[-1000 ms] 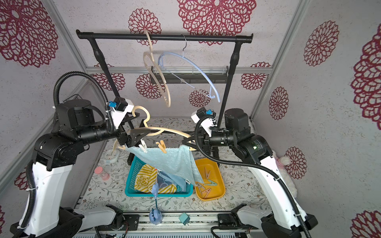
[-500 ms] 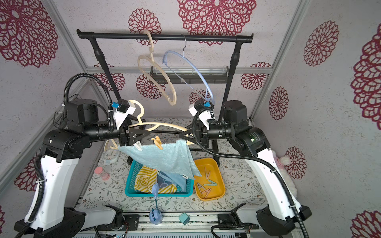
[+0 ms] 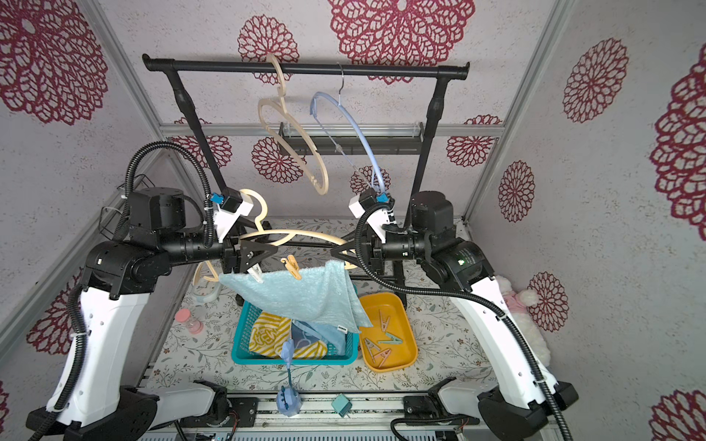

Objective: Remove the clothespins securing towels to the hanger
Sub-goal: Pick up the hanger from the clothesline.

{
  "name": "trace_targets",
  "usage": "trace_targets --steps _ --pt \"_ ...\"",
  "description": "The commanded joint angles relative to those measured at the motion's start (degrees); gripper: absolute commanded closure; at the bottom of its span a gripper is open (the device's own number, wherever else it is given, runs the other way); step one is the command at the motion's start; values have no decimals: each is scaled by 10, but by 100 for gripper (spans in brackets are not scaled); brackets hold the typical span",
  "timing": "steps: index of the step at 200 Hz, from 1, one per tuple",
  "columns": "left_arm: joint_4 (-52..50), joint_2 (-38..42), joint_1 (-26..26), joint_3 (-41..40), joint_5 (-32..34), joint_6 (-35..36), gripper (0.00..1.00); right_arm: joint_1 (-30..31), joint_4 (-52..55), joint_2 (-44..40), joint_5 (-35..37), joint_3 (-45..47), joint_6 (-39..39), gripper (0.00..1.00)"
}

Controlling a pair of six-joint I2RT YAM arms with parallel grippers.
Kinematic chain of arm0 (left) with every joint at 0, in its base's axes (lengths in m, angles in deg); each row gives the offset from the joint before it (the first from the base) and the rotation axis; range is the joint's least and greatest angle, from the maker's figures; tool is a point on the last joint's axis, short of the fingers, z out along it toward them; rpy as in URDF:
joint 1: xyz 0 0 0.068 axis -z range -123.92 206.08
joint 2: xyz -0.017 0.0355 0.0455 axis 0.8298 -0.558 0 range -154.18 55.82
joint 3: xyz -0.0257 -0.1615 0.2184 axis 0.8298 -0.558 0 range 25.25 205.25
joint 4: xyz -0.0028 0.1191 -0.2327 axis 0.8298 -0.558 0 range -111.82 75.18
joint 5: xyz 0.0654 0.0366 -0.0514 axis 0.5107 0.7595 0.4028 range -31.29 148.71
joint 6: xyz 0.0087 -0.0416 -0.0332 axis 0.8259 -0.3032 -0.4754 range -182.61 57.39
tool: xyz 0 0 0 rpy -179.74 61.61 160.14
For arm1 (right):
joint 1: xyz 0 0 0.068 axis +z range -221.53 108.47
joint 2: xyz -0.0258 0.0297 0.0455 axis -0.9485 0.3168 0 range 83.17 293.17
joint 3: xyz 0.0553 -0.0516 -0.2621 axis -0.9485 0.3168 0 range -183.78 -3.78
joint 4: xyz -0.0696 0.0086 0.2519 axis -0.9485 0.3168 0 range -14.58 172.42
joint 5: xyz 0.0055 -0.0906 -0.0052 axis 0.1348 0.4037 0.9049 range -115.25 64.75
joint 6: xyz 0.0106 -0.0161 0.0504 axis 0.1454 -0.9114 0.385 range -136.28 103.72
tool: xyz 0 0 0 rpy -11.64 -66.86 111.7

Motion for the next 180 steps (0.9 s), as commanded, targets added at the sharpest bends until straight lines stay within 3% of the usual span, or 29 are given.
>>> trace_targets --steps 1,13,36,180 --pt "53 14 -1 -7 -37 -31 100 2 -66 -19 21 23 14 66" --pt "60 15 -2 -18 -35 -31 100 1 -72 -26 32 35 17 56" --pt "67 16 -2 -35 -25 -29 100 -3 -79 -42 55 56 20 48" --pt "62 9 -2 -53 39 -19 100 -41 -72 -159 121 139 37 29"
